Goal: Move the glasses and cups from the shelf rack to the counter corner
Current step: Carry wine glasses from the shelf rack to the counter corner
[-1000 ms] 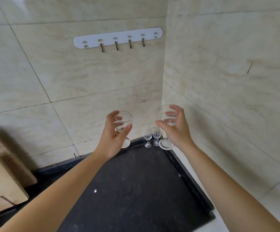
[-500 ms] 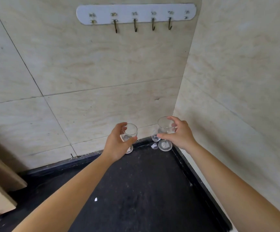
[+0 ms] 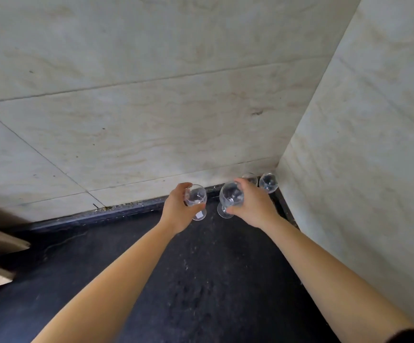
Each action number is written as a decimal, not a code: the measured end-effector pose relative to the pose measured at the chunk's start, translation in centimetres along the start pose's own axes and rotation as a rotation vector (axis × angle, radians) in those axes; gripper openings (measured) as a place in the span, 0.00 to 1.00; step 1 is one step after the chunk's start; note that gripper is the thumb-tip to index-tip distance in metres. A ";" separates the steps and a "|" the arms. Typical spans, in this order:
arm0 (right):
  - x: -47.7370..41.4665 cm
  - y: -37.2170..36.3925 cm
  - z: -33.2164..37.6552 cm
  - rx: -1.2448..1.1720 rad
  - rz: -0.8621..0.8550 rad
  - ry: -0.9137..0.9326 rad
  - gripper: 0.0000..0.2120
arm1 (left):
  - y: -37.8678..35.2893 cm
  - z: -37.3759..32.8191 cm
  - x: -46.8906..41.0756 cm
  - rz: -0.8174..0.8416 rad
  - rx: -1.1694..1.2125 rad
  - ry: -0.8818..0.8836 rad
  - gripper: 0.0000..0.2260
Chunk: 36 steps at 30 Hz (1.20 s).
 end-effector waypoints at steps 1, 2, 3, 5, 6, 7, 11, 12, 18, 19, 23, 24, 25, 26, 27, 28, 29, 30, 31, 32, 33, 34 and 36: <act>-0.7 -0.6 -0.2 0.036 0.024 0.005 0.38 | -0.5 0.4 -0.5 -0.001 -0.007 0.009 0.30; -1.3 -1.1 -0.5 0.068 0.045 0.006 0.38 | -1.0 0.8 -1.0 -0.001 -0.010 0.019 0.29; -1.8 -1.5 -0.6 0.090 0.059 0.008 0.38 | -1.4 1.1 -1.3 -0.003 -0.013 0.029 0.29; -2.8 -2.1 -1.0 0.104 0.078 0.005 0.38 | -2.1 1.8 -2.0 -0.008 -0.018 0.049 0.29; -3.2 -2.3 -1.2 0.103 0.082 0.004 0.39 | -2.4 2.1 -2.4 -0.014 -0.019 0.057 0.29; -3.6 -2.5 -1.4 0.106 0.087 0.005 0.39 | -2.6 2.4 -2.8 -0.019 -0.018 0.065 0.30; -4.8 -3.2 -1.7 0.143 0.097 0.034 0.40 | -3.4 3.1 -3.8 -0.022 -0.018 0.074 0.31; -5.0 -3.3 -1.7 0.153 0.098 0.038 0.40 | -3.6 3.1 -4.0 -0.022 -0.022 0.073 0.31; -5.6 -3.4 -1.8 0.157 0.071 0.038 0.43 | -4.3 3.3 -4.8 -0.003 -0.034 0.067 0.31; -5.5 -3.5 -1.8 0.154 0.070 0.037 0.43 | -4.3 3.3 -4.9 -0.002 -0.036 0.062 0.32; -5.0 -3.5 -2.0 0.130 0.072 0.039 0.44 | -4.3 3.5 -5.3 -0.007 -0.029 0.066 0.32; -4.8 -3.4 -2.0 0.123 0.066 0.040 0.43 | -4.3 3.5 -5.3 0.002 -0.024 0.070 0.33; -4.6 -3.3 -1.9 0.116 0.065 0.044 0.43 | -4.3 3.4 -5.2 0.016 -0.018 0.075 0.34; -4.4 -3.2 -1.9 0.114 0.069 0.048 0.43 | -4.2 3.4 -5.1 0.034 -0.018 0.080 0.35; -4.1 -3.0 -1.8 0.116 0.077 0.050 0.42 | -4.2 3.3 -5.0 0.050 -0.028 0.080 0.36; -3.9 -2.7 -1.7 0.123 0.084 0.050 0.42 | -4.0 3.2 -4.8 0.058 -0.049 0.079 0.36; -3.6 -2.3 -1.5 0.132 0.085 0.053 0.40 | -3.7 3.0 -4.6 0.055 -0.074 0.075 0.36; -3.3 -1.9 -1.2 0.145 0.078 0.059 0.38 | -3.2 2.7 -4.3 0.044 -0.101 0.068 0.35; -3.1 -1.3 -0.7 0.166 0.063 0.071 0.35 | -2.5 2.2 -3.9 0.024 -0.132 0.052 0.34; -2.9 -0.5 -0.2 0.189 0.040 0.086 0.32 | -1.6 1.4 -3.4 -0.001 -0.162 0.024 0.32; -2.7 0.2 0.4 0.206 0.012 0.101 0.29 | -0.8 0.7 -3.0 -0.029 -0.192 -0.012 0.30; -2.4 1.1 1.1 0.211 -0.019 0.119 0.26 | 0.4 -0.3 -2.4 -0.060 -0.225 -0.056 0.27; -1.8 2.8 2.8 0.214 -0.075 0.157 0.24 | 2.8 -2.2 -0.7 -0.124 -0.309 -0.141 0.24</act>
Point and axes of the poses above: each hand's wrist, its own x-axis away from the middle knuckle, its own y-axis out of the back of the hand, z = x × y, the point moved 5 cm from there along -x, towards the middle knuckle, and after that the axes turned 2 degrees about -x, right-handed, at the moved point
